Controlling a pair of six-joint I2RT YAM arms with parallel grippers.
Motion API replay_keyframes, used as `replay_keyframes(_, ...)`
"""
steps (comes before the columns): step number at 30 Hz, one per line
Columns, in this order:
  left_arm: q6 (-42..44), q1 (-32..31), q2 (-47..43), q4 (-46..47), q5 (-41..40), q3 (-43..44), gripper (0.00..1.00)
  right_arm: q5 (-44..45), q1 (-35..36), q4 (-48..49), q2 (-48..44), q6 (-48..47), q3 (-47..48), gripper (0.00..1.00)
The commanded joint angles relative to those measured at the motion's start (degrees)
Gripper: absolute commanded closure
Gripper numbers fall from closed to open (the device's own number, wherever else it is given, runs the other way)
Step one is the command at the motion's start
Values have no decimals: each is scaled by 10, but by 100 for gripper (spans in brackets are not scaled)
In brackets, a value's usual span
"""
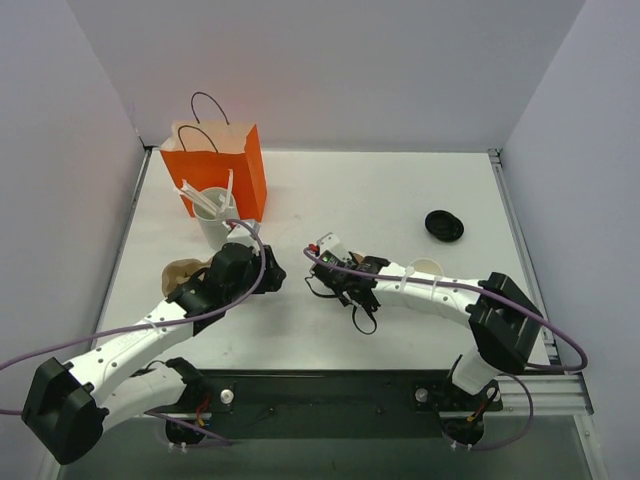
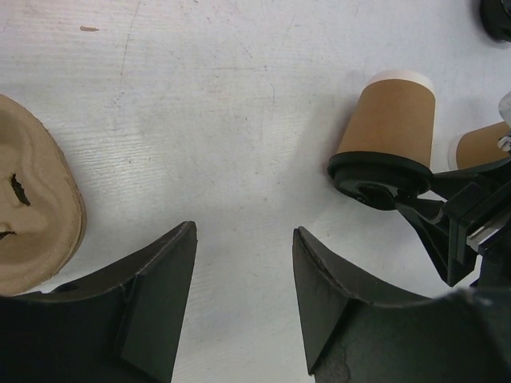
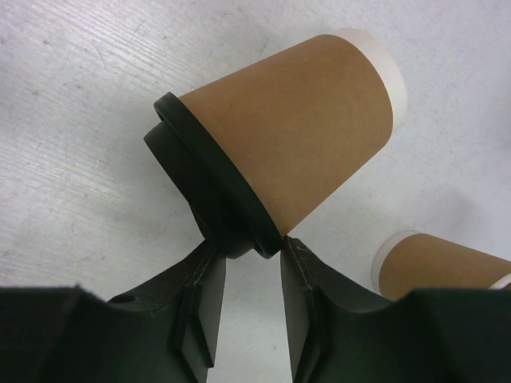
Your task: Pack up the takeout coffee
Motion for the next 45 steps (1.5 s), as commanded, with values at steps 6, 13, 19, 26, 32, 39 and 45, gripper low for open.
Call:
replay_keyframes(6, 12, 10, -21, -7, 9, 1, 39, 7, 2, -33, -22, 18, 32, 74)
replay_keyframes(13, 30, 15, -28, -51, 21, 29, 40, -158, -46, -75, -77, 61, 50, 78)
replay_keyframes(19, 38, 16, -53, -98, 42, 55, 39, -382, -123, -73, -130, 155, 30, 79)
replay_keyframes(26, 63, 16, -61, -142, 69, 85, 40, -526, -138, -2, -132, 285, -5, 79)
replay_keyframes(32, 60, 16, -65, -142, 74, 70, 40, -578, -147, 123, -105, 354, -72, 79)
replay_keyframes(39, 57, 16, -60, -140, 78, 67, 40, -612, -177, 239, -84, 428, -134, 79)
replay_keyframes(45, 56, 16, -54, -136, 84, 66, 40, -619, -200, 279, -86, 459, -167, 71)
